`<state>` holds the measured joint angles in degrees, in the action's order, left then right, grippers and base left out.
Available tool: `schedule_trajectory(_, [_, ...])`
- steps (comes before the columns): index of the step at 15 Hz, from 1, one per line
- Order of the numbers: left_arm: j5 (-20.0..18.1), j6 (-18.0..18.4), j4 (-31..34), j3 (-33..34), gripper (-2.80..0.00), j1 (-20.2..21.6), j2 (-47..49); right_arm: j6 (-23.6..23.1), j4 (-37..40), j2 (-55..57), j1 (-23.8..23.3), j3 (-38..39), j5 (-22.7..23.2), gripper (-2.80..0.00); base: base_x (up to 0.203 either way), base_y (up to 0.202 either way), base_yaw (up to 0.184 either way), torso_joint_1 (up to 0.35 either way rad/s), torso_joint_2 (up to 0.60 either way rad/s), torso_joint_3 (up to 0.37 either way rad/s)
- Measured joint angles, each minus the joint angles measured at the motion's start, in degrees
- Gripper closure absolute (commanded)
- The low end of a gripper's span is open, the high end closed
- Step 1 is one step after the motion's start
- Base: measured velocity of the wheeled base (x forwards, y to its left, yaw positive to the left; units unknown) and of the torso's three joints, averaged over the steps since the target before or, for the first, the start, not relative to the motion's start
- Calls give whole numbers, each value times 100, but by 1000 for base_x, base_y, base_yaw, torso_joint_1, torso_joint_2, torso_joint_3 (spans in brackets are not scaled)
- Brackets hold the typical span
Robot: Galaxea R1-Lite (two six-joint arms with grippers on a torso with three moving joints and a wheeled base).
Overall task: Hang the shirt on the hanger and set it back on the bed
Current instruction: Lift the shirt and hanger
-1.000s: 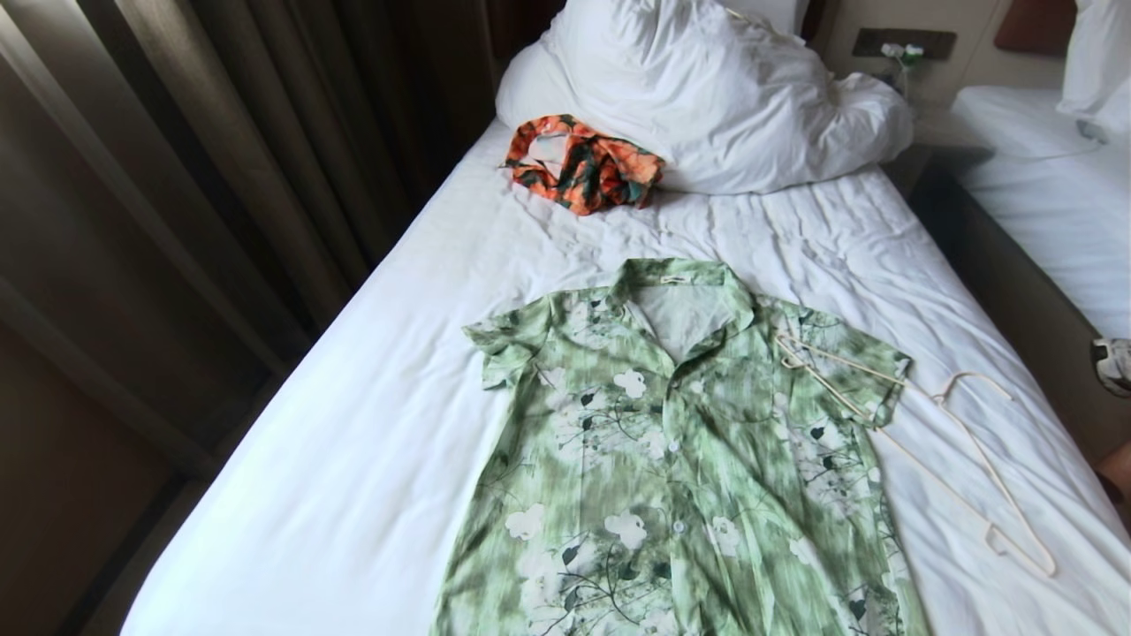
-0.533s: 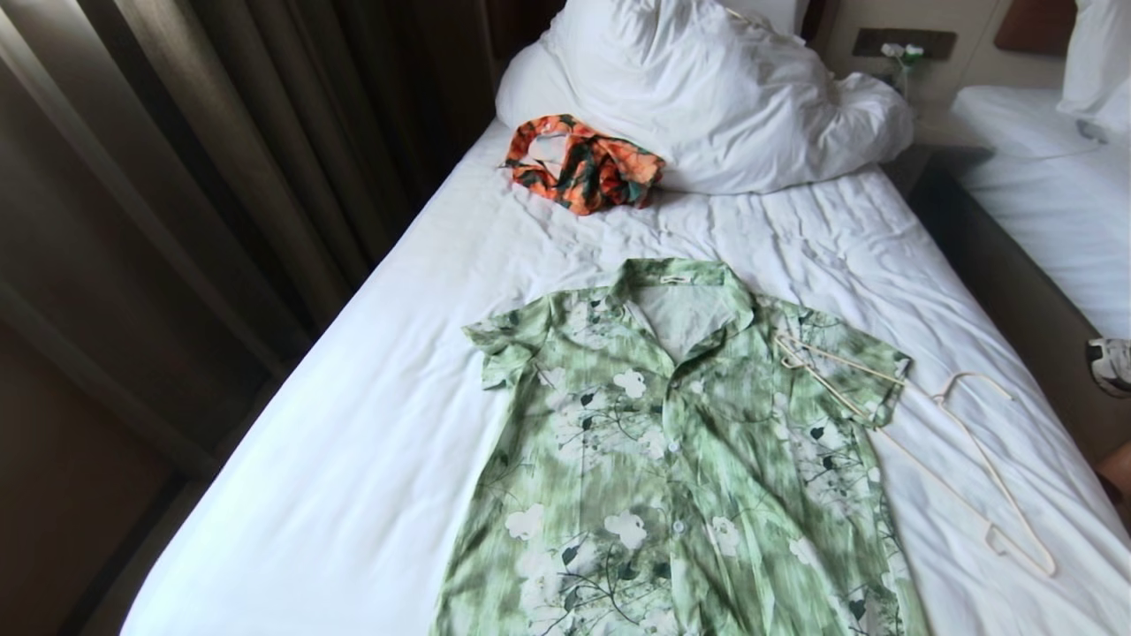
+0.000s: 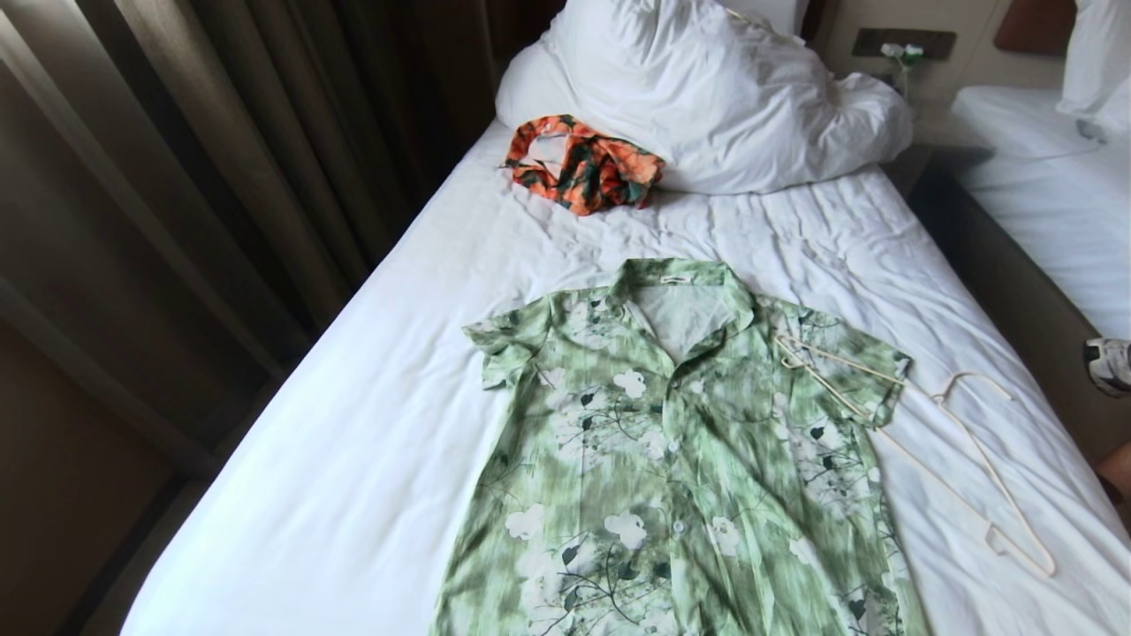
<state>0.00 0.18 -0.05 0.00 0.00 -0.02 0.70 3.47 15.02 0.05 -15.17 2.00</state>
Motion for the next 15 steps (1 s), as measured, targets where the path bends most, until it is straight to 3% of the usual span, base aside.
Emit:
schedule_trajectory(4, [0, -1, 2, 0, 0, 0, 0, 691, -478, 2368, -36, -747, 30, 0, 0, 0, 0, 0, 0, 0])
schedule_trajectory(8, [0, -1, -2, 0, 0, 0, 0, 1291, -1001, 5224, -423, -1727, 246, 0, 0, 0, 0, 0, 0, 0])
schedule_trajectory(11, [0, -2, 0, 0, 0, -2, 0, 1409, -1121, 7089, -1087, -2527, 644, 0, 0, 0, 0, 0, 0, 0])
schedule_trajectory(15, [0, 0, 0, 0, 0, 0, 0, 965, -482, 8744, -2338, -3741, 1492, 0, 0, 0, 0, 0, 0, 0])
